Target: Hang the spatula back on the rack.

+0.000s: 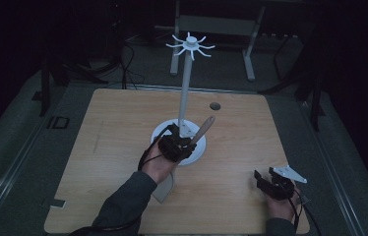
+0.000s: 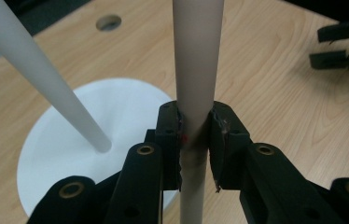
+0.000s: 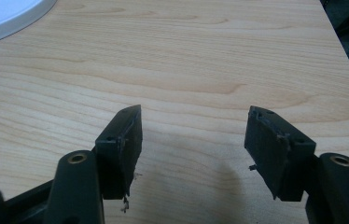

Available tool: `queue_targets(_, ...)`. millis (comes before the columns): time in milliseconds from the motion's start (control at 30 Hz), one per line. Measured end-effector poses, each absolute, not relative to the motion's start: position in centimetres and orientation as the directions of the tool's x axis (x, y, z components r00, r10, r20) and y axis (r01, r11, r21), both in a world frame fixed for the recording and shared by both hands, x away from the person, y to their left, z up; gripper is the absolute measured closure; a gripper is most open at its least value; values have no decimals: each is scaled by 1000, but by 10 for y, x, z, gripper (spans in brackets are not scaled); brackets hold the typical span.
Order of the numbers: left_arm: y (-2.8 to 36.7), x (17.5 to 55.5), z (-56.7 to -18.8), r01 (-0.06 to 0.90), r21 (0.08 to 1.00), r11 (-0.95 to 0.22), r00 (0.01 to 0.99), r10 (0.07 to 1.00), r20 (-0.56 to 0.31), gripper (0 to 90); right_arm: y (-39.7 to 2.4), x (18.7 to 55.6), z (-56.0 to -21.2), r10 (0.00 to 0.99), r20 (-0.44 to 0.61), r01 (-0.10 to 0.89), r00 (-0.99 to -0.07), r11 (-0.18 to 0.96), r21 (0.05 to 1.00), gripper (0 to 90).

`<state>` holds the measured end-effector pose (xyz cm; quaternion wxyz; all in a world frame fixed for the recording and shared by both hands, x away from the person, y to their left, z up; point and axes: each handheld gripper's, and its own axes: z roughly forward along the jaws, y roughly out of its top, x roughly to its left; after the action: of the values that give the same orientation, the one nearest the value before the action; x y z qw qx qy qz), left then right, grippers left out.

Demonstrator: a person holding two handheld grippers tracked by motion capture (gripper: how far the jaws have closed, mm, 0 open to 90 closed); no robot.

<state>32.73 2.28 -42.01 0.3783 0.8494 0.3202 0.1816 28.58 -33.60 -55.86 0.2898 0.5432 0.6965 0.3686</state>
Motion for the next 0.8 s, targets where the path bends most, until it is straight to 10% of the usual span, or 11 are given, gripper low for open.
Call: queue_targets(800,25,322,-402,324,844,-427,700,709,90,756,-336,286,-559,970,0,546,-242,136,827,362)
